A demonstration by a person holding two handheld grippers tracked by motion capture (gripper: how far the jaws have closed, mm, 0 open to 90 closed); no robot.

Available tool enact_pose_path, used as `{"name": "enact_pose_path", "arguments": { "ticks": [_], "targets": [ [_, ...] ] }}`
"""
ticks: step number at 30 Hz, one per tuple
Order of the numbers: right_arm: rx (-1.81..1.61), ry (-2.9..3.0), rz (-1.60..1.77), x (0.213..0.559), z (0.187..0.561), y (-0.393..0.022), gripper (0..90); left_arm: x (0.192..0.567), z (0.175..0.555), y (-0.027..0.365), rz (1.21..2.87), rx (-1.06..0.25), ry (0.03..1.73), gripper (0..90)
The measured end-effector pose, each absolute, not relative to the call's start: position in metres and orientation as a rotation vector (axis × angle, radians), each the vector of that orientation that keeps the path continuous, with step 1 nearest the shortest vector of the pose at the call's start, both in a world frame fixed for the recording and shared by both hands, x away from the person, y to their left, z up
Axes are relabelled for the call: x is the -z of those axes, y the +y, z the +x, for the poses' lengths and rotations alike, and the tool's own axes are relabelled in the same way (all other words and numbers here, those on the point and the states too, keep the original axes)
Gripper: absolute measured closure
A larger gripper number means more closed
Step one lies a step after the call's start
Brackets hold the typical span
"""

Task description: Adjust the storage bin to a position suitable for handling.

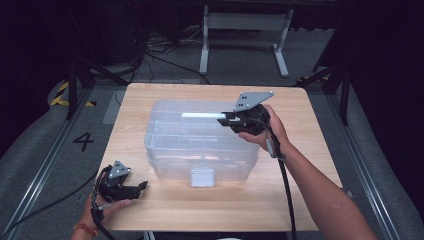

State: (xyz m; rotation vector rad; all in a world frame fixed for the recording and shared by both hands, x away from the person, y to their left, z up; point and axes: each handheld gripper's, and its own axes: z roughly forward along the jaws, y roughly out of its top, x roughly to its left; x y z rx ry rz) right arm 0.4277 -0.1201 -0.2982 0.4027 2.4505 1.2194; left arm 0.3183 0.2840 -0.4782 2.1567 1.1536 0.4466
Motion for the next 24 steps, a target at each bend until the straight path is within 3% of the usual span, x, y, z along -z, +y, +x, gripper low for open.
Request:
{"name": "enact_pose_path", "arguments": {
  "ticks": [4, 9, 24],
  "targets": [
    [-1.214, 2.461, 0.422, 0.295, 0.430, -0.119, 75.7, 0.470, 0.315, 0.279, 2.203, -0.519, 1.117, 31.9],
    [-1.209, 2.466, 0.432, 0.291, 0.433, -0.119, 75.3, 0.449, 0.308, 0.277, 2.099, -0.569, 1.072, 41.3],
    [-1.212, 2.478, 0.451, 0.285, 0.441, -0.118, 74.5, 0.409, 0.300, 0.263, 1.978, -0.569, 0.952, 66.8]
  ]
}}
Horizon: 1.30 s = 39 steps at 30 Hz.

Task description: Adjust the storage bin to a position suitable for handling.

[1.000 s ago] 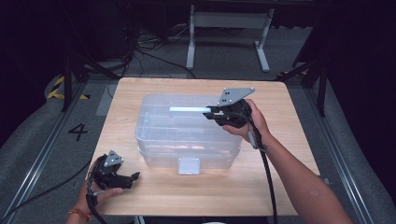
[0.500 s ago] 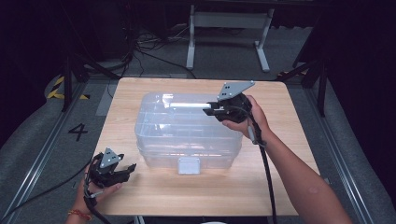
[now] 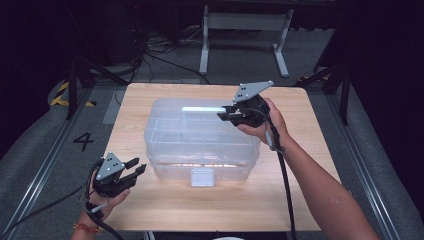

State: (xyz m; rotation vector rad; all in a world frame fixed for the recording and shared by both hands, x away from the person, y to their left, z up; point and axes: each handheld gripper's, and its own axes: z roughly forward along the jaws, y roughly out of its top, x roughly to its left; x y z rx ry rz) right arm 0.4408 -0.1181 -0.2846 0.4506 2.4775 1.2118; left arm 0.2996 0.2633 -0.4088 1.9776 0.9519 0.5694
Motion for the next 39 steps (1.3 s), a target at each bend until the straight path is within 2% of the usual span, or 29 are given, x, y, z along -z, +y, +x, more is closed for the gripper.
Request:
{"name": "enact_pose_path", "arguments": {
  "ticks": [7, 15, 26, 34, 39],
  "targets": [
    [-1.188, 2.466, 0.448, 0.281, 0.444, -0.116, 74.0, 0.398, 0.303, 0.251, 1.978, -0.554, 0.899, 79.1],
    [-1.183, 2.474, 0.446, 0.278, 0.447, -0.116, 73.8, 0.394, 0.310, 0.244, 1.969, -0.556, 0.910, 82.6],
    [-1.165, 2.456, 0.435, 0.277, 0.445, -0.115, 72.1, 0.392, 0.312, 0.244, 1.977, -0.581, 0.913, 82.9],
    [-1.167, 2.395, 0.421, 0.270, 0.432, -0.125, 63.2, 0.391, 0.313, 0.245, 1.985, -0.590, 0.911, 84.7],
    [-1.185, 2.354, 0.442, 0.266, 0.421, -0.152, 52.7, 0.386, 0.312, 0.245, 1.987, -0.606, 0.903, 84.8]
  ]
}}
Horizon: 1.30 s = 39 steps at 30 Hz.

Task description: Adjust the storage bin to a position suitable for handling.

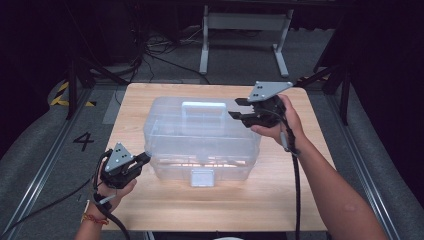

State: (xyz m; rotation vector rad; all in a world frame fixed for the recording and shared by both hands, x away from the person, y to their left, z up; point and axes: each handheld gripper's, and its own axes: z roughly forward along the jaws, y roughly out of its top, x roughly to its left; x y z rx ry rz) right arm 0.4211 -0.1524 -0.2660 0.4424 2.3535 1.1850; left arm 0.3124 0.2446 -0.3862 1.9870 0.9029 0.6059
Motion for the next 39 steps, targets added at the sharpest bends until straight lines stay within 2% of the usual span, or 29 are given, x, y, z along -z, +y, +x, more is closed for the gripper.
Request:
{"name": "enact_pose_path", "arguments": {
  "ticks": [7, 15, 29, 39],
  "targets": [
    [-1.165, 2.260, 0.557, 0.276, 0.410, -0.208, 40.1, 0.381, 0.314, 0.245, 1.987, -0.626, 0.891, 86.3],
    [-1.222, 2.210, 0.689, 0.311, 0.400, -0.262, 39.2, 0.373, 0.317, 0.246, 1.962, -0.628, 0.882, 86.4],
    [-1.220, 2.333, 0.629, 0.372, 0.388, -0.255, 41.5, 0.364, 0.322, 0.242, 1.968, -0.661, 0.889, 86.3],
    [-1.271, 2.285, 0.562, 0.377, 0.382, -0.232, 41.7, 0.359, 0.325, 0.242, 1.964, -0.658, 0.888, 86.2]
  ]
}}
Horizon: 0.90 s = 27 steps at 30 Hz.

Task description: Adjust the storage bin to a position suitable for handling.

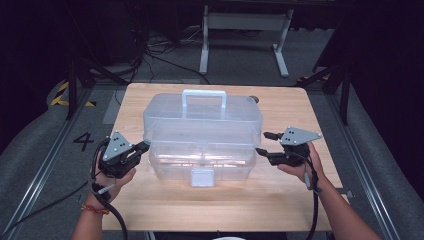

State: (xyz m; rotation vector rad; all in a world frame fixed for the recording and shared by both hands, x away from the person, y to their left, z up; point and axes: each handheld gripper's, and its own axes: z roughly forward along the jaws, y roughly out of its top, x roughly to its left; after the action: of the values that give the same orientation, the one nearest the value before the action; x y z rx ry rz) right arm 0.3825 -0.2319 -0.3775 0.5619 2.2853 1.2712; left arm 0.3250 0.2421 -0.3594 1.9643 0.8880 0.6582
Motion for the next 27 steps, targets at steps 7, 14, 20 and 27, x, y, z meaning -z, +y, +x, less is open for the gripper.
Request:
{"name": "enact_pose_path", "arguments": {
  "ticks": [7, 14, 20, 27],
  "targets": [
    [-1.327, 2.178, 0.566, 0.372, 0.382, -0.226, 45.4, 0.360, 0.325, 0.242, 1.963, -0.663, 0.879, 85.1],
    [-1.342, 2.092, 0.586, 0.374, 0.384, -0.222, 49.5, 0.355, 0.322, 0.247, 1.947, -0.681, 0.877, 80.8],
    [-1.360, 2.056, 0.573, 0.370, 0.385, -0.221, 55.1, 0.352, 0.312, 0.261, 1.937, -0.722, 0.876, 74.7],
    [-1.380, 1.996, 0.591, 0.366, 0.387, -0.217, 59.1, 0.374, 0.306, 0.274, 1.959, -0.712, 0.948, 65.1]
  ]
}}
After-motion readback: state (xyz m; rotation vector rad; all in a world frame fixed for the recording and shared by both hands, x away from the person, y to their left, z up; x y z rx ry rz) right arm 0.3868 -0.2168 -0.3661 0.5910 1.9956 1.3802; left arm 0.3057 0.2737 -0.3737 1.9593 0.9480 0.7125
